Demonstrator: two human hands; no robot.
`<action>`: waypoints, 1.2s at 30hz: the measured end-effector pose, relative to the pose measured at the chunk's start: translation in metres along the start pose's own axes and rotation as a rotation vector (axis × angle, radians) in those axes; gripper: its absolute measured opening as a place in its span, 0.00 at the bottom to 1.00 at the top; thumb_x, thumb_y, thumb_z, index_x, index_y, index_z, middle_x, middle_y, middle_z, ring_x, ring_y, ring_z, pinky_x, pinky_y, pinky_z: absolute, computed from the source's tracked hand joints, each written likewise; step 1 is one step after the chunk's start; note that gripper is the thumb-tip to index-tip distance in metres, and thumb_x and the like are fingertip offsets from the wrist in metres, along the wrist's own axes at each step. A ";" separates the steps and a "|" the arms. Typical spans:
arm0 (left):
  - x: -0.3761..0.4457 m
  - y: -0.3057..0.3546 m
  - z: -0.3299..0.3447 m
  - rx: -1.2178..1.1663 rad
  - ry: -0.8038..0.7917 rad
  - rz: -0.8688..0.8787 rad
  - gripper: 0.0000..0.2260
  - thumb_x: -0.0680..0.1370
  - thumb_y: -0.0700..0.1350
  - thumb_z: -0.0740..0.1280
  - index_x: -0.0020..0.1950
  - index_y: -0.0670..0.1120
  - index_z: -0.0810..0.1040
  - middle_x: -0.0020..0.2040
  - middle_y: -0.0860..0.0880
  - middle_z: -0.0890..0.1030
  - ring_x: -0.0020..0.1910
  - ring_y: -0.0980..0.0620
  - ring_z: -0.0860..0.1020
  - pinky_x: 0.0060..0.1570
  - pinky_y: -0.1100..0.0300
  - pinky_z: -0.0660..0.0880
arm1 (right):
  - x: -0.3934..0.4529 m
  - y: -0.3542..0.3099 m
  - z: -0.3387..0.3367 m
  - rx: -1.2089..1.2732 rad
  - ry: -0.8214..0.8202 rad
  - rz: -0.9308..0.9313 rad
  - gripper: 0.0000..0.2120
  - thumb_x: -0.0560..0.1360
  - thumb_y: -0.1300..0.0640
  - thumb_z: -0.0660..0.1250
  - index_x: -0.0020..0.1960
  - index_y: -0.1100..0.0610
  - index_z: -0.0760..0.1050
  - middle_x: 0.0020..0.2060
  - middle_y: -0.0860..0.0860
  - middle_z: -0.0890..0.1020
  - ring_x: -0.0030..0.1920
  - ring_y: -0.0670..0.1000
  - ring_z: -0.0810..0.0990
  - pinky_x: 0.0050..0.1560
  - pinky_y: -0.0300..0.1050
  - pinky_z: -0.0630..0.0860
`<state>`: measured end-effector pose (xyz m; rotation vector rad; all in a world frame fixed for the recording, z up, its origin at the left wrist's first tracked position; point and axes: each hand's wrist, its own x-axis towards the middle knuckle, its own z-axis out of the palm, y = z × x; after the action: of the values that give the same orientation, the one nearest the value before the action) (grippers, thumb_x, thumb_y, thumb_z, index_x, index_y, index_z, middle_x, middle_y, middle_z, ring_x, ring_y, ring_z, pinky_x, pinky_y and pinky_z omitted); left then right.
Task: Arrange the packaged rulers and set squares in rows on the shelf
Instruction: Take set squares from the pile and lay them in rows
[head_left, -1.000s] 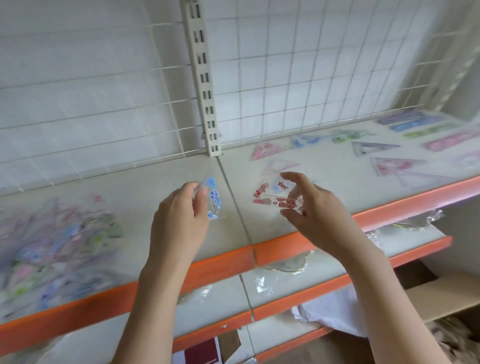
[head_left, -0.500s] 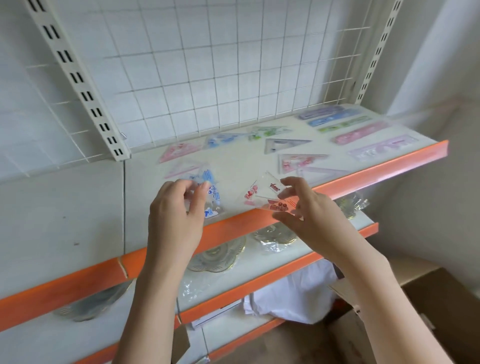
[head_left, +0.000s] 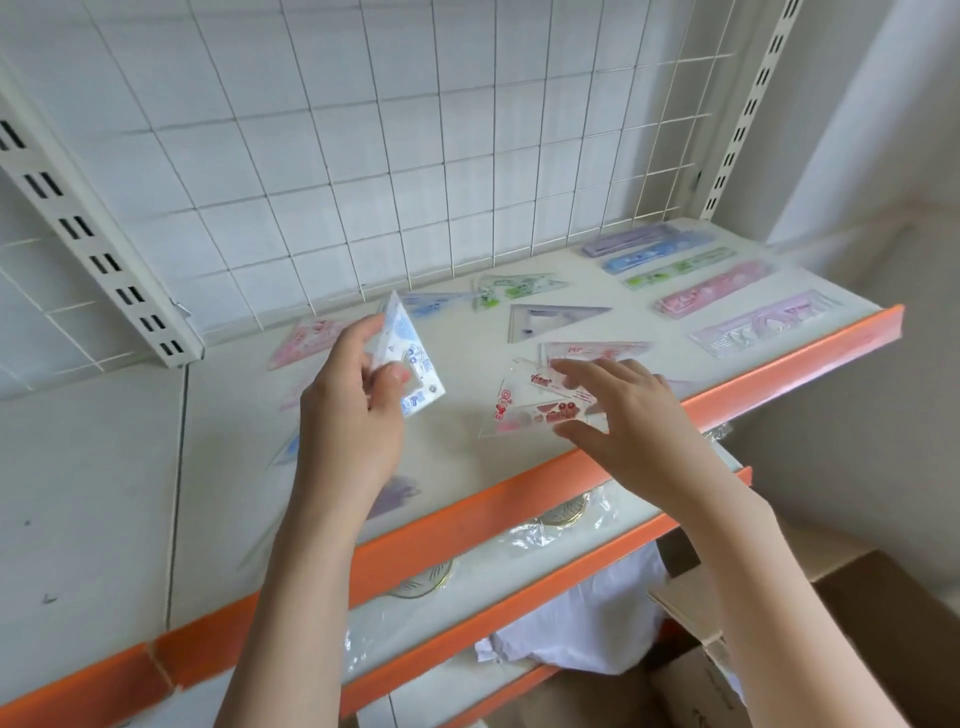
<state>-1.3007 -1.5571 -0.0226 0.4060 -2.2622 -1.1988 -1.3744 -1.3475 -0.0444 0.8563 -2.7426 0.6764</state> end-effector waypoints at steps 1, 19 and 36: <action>0.005 0.000 0.002 -0.015 -0.003 -0.001 0.15 0.79 0.39 0.61 0.62 0.54 0.71 0.46 0.47 0.80 0.46 0.48 0.79 0.45 0.56 0.74 | 0.006 0.002 0.000 -0.028 0.001 0.007 0.26 0.73 0.52 0.70 0.69 0.49 0.68 0.59 0.45 0.78 0.60 0.53 0.71 0.57 0.47 0.63; 0.038 -0.003 0.033 -0.410 0.130 -0.293 0.12 0.74 0.38 0.69 0.46 0.56 0.74 0.37 0.53 0.77 0.34 0.56 0.77 0.41 0.59 0.75 | 0.080 0.073 -0.022 -0.159 -0.274 0.053 0.27 0.75 0.52 0.67 0.72 0.48 0.63 0.66 0.49 0.71 0.65 0.53 0.68 0.65 0.51 0.65; 0.048 0.014 0.065 -0.407 0.267 -0.468 0.19 0.72 0.36 0.72 0.61 0.49 0.76 0.42 0.52 0.82 0.38 0.57 0.81 0.48 0.64 0.75 | 0.120 0.093 -0.024 -0.035 -0.440 -0.149 0.27 0.75 0.47 0.66 0.72 0.47 0.63 0.67 0.46 0.68 0.64 0.49 0.68 0.66 0.49 0.65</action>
<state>-1.3780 -1.5293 -0.0252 0.9034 -1.6871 -1.6776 -1.5251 -1.3276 -0.0204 1.3240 -3.0078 0.4532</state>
